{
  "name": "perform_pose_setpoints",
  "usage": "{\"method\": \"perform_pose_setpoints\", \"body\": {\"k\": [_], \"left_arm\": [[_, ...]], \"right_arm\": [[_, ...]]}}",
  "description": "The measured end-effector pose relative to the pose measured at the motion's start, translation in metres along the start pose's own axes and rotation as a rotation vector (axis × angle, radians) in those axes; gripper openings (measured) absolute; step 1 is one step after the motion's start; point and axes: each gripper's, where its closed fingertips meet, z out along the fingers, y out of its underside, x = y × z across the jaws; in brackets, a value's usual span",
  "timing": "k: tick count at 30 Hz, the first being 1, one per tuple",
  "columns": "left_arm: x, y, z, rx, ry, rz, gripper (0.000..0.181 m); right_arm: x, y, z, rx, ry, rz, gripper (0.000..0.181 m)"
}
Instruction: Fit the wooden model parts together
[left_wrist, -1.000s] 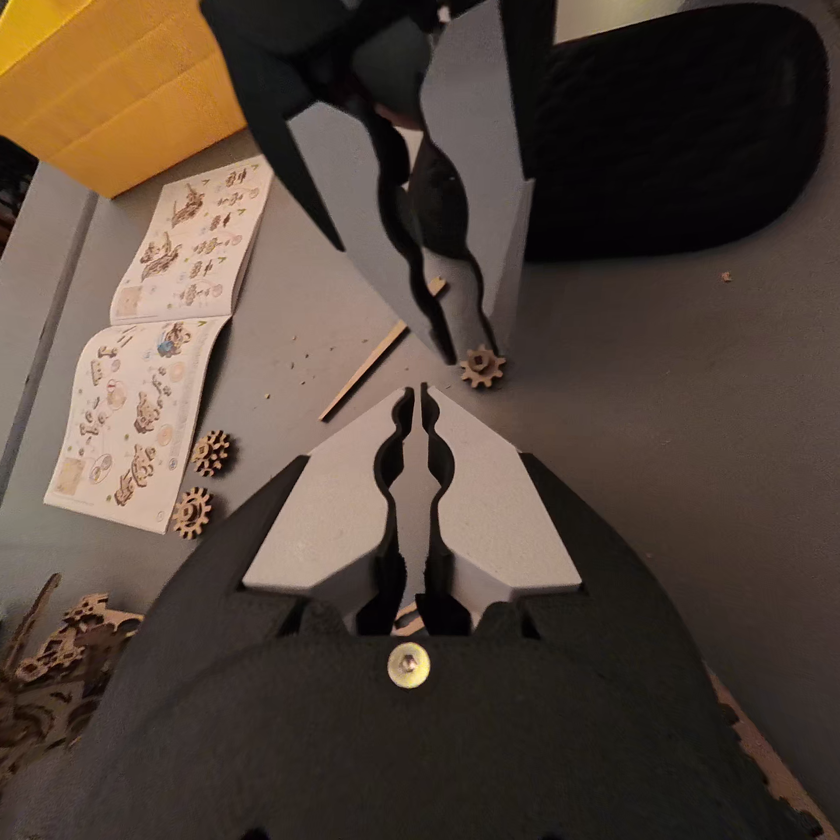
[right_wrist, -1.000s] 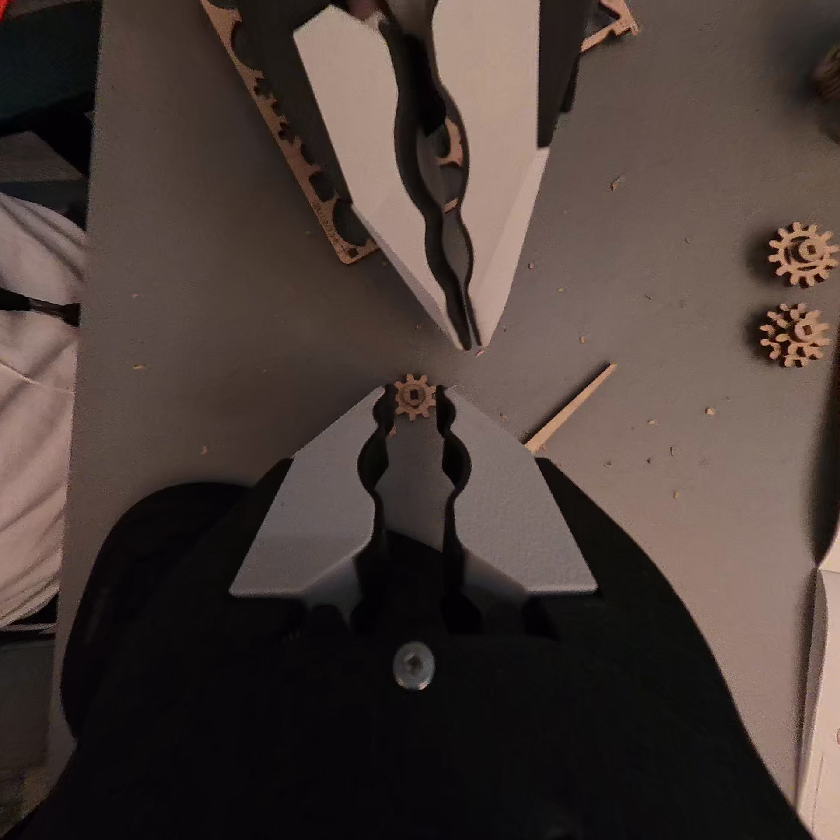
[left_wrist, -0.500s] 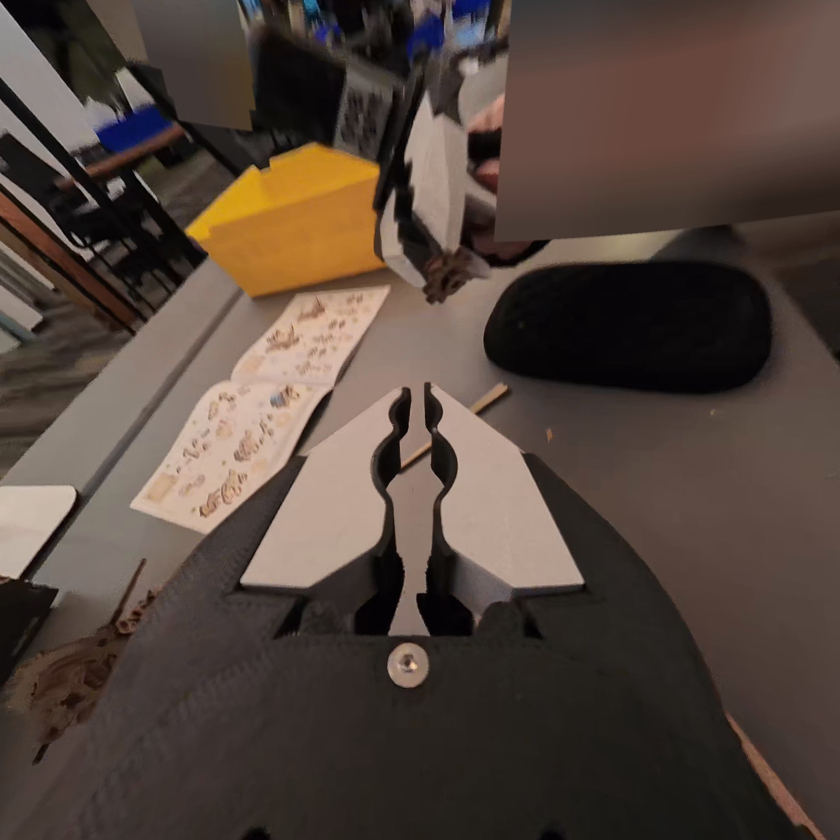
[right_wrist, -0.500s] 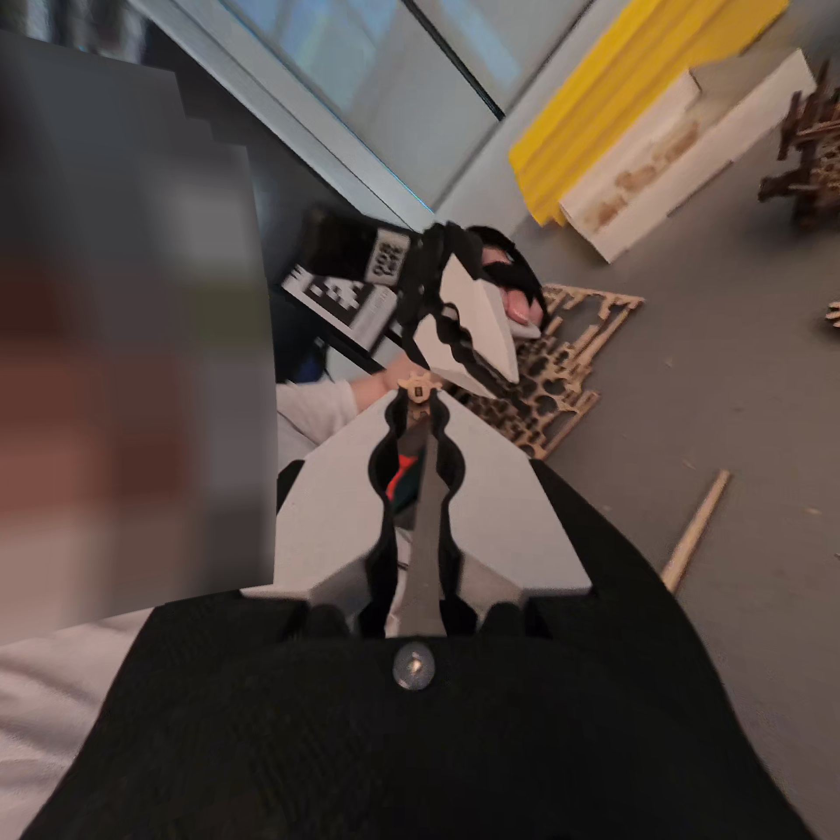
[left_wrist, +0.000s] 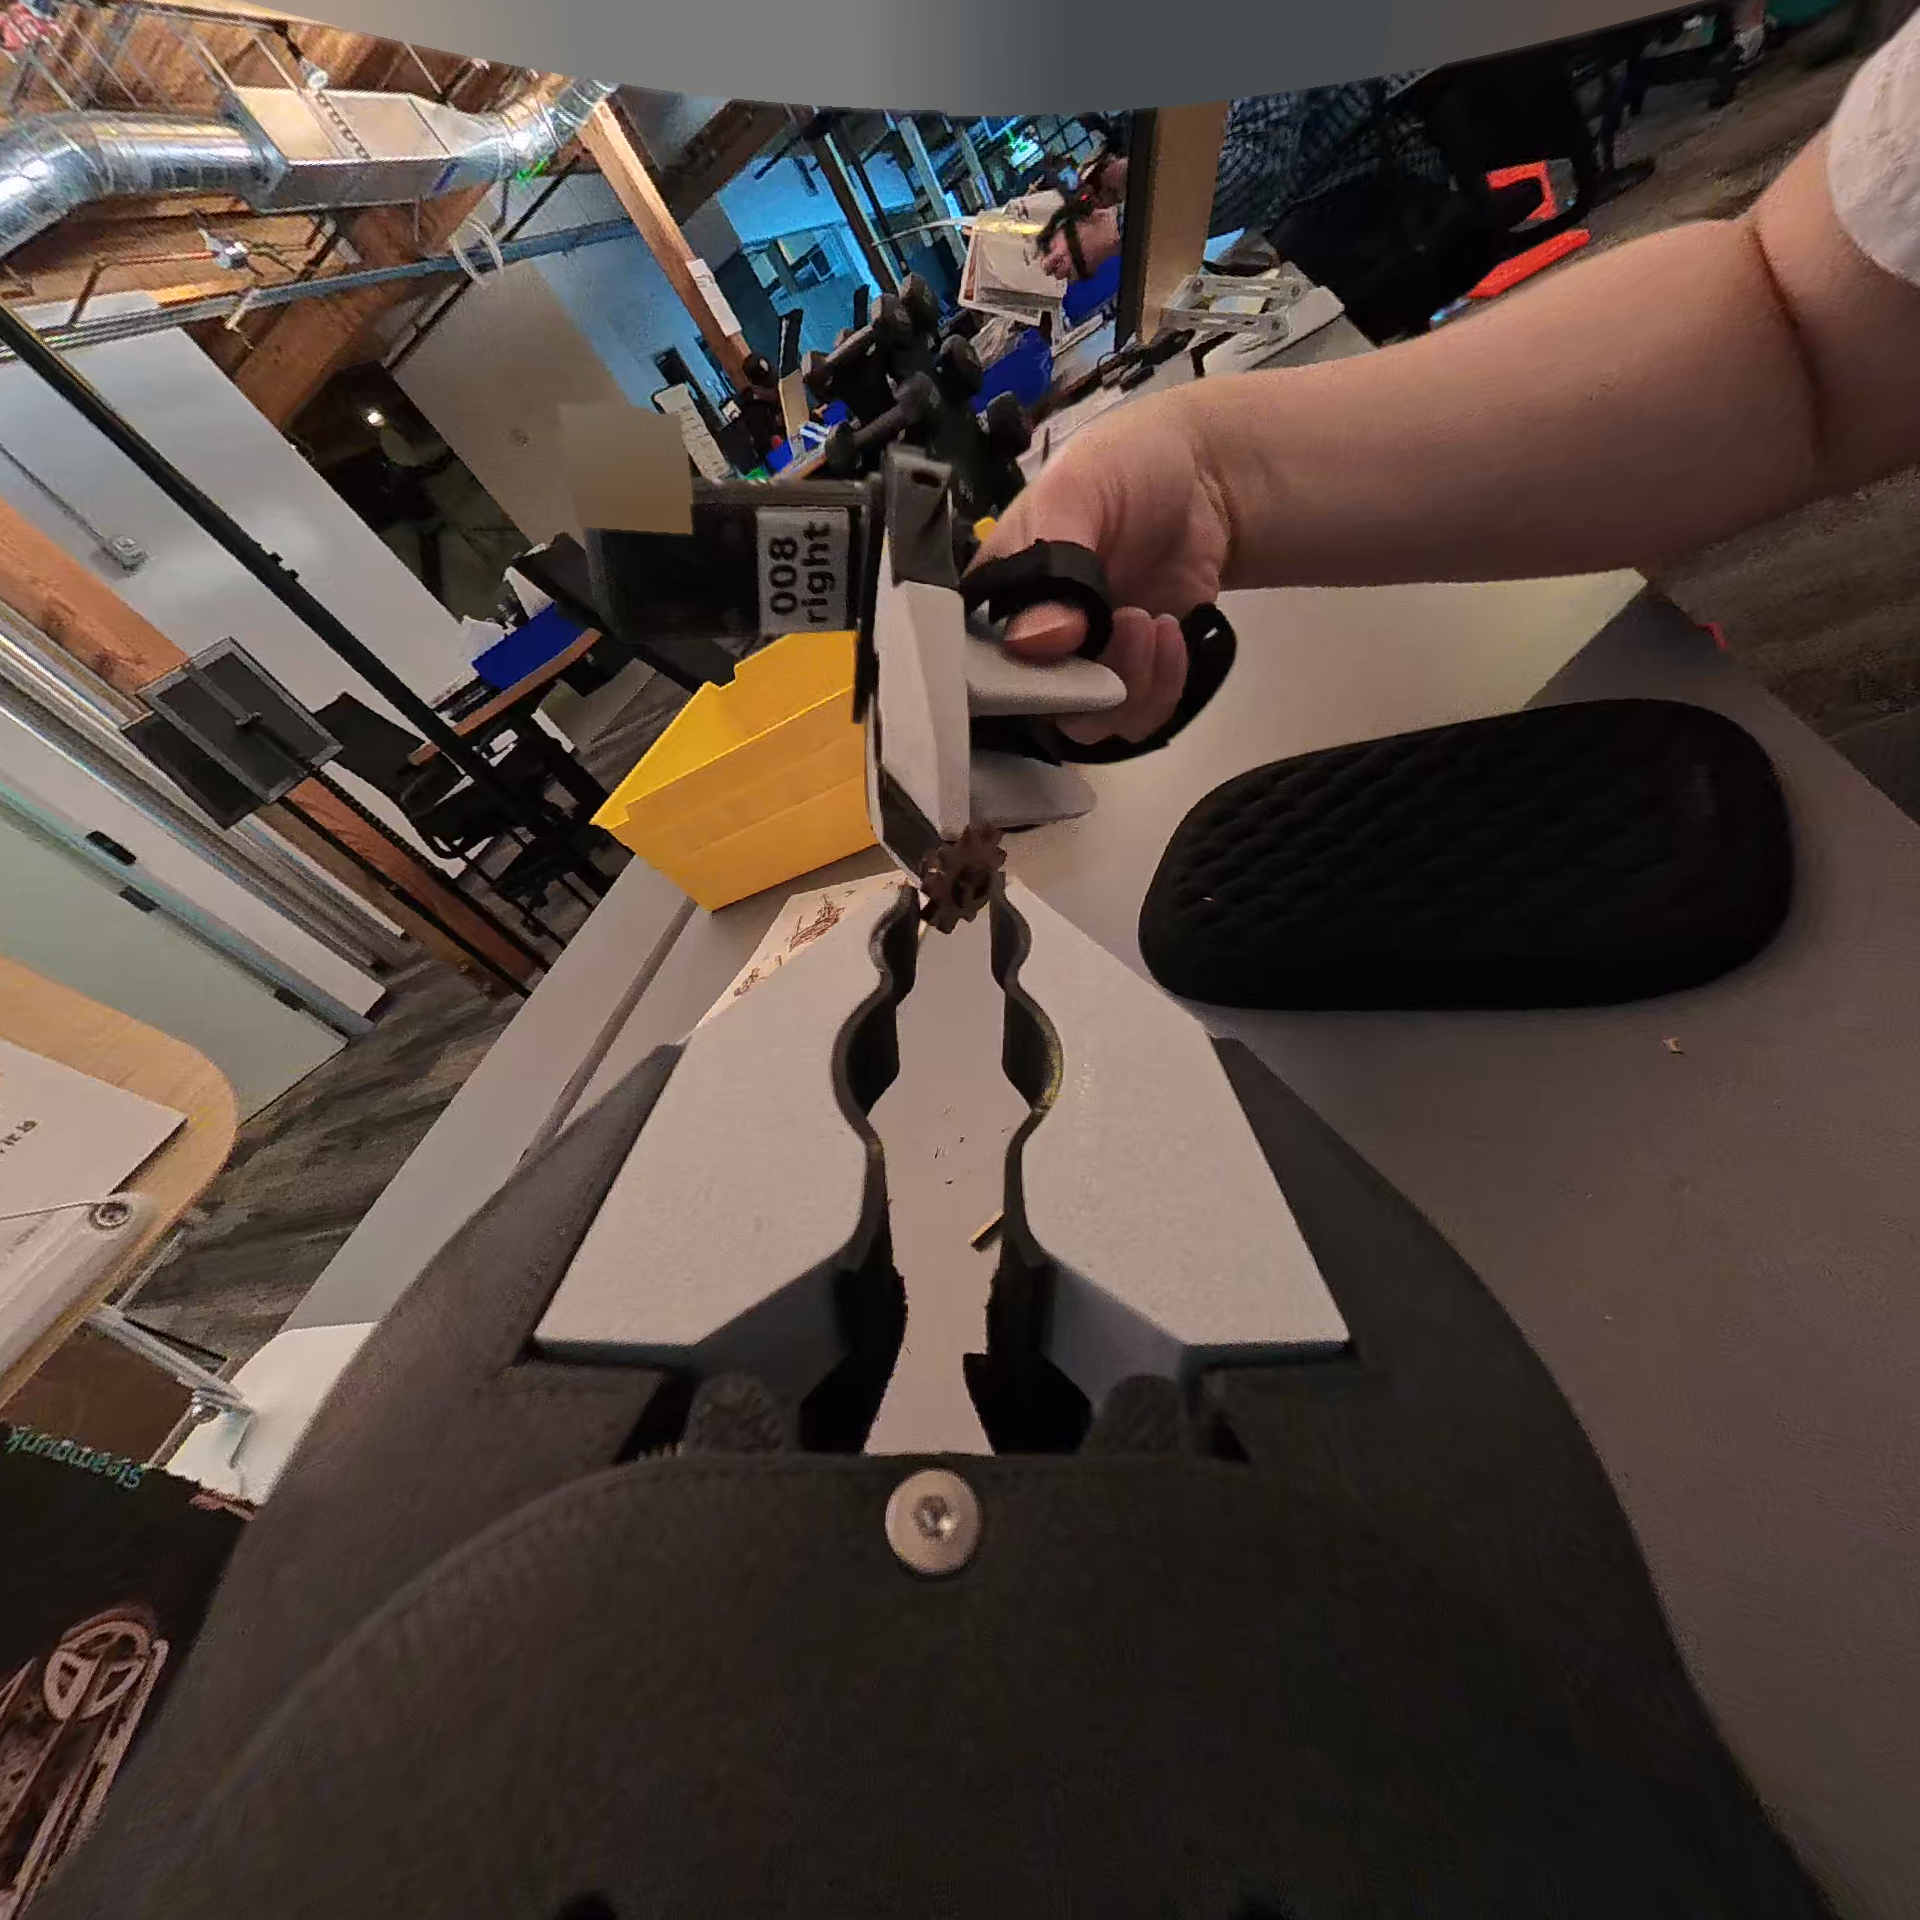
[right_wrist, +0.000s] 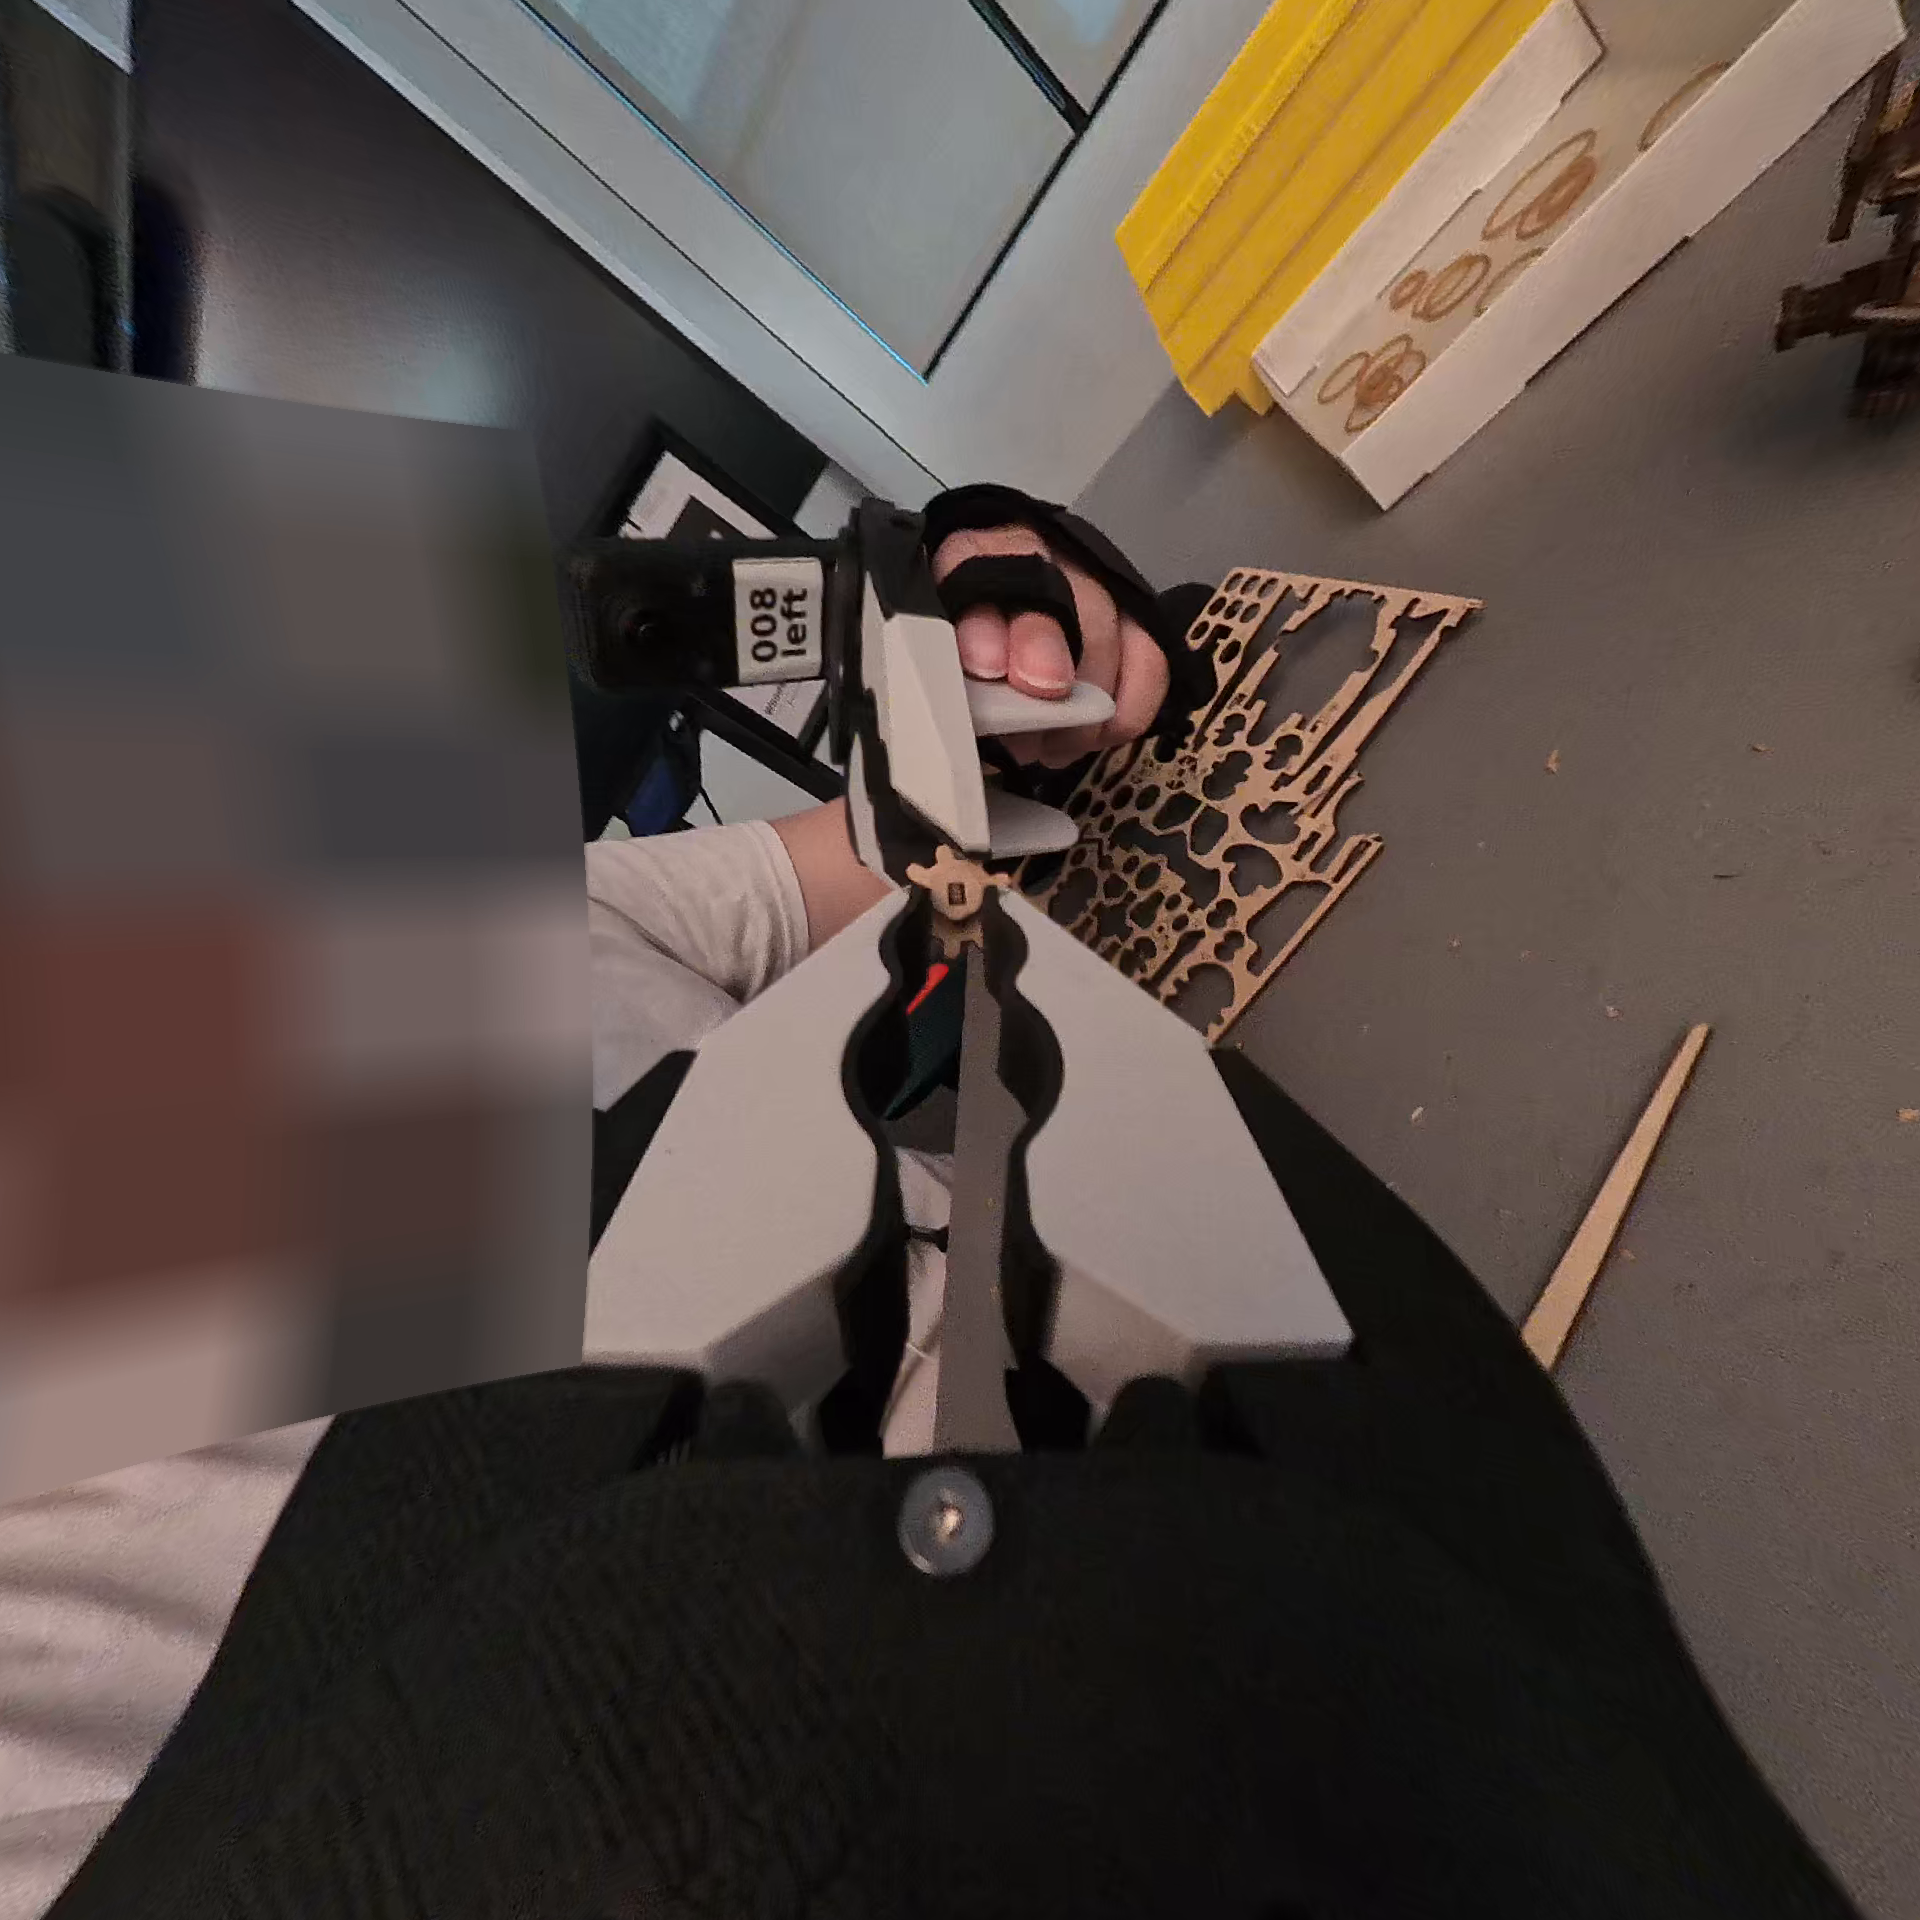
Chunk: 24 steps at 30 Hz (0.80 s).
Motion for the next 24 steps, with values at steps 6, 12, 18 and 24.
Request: {"method": "perform_pose_setpoints", "body": {"k": [6,12,18,24], "left_arm": [[0.001,-0.002,0.0,0.003,-0.014,0.058,0.011],[0.002,-0.002,0.001,0.005,-0.025,0.084,0.012],[0.003,-0.001,0.0,-0.001,-0.012,0.08,0.011],[0.01,0.002,-0.001,-0.004,0.053,0.031,0.01]], "right_arm": [[-0.002,0.002,0.0,-0.061,0.041,0.003,0.008],[-0.001,0.004,-0.001,-0.107,0.08,0.018,0.008],[-0.002,0.006,-0.002,-0.155,0.1,0.019,0.008],[-0.003,0.014,-0.003,-0.201,0.094,0.009,0.008]]}}
